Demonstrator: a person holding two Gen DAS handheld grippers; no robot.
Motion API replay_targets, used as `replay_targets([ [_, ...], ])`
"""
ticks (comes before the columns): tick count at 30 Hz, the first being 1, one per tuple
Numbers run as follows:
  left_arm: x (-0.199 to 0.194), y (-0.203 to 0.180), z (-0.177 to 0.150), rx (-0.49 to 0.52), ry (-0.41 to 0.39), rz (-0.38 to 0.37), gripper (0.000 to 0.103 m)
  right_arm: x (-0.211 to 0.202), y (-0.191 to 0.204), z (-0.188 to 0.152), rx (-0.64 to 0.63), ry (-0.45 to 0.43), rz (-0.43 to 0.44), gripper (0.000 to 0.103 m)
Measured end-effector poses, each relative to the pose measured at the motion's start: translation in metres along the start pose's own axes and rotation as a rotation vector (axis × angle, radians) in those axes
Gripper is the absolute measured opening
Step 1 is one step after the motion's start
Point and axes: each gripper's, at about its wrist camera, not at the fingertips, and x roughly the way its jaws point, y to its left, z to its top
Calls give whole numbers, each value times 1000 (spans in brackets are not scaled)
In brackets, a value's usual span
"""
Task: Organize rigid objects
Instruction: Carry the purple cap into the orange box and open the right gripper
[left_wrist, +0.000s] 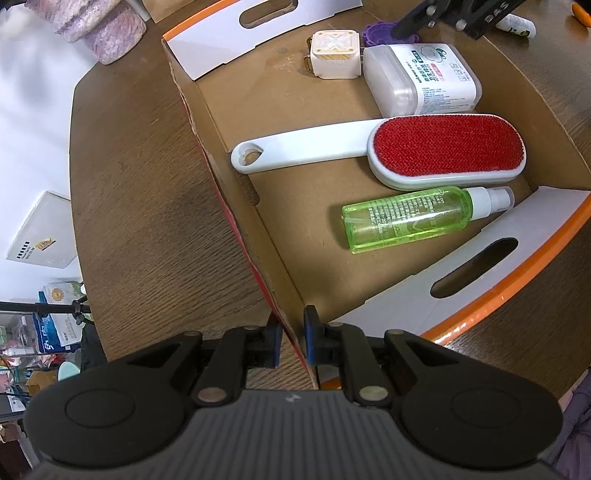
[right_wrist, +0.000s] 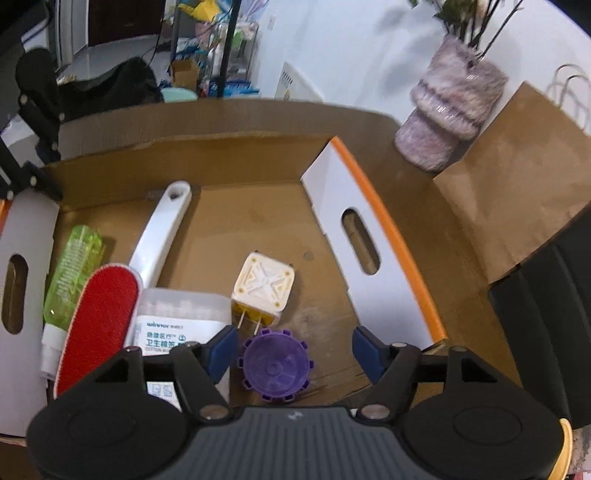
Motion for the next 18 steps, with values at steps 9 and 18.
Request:
replay_targets([
  [9,-2,-1,-2,1,-12,5,13,-87,17,-56,220,-331,-98,85],
  [18,-3,0,-3,-6,-30,2,13,-164,98,-174,423,-685,-399,99],
])
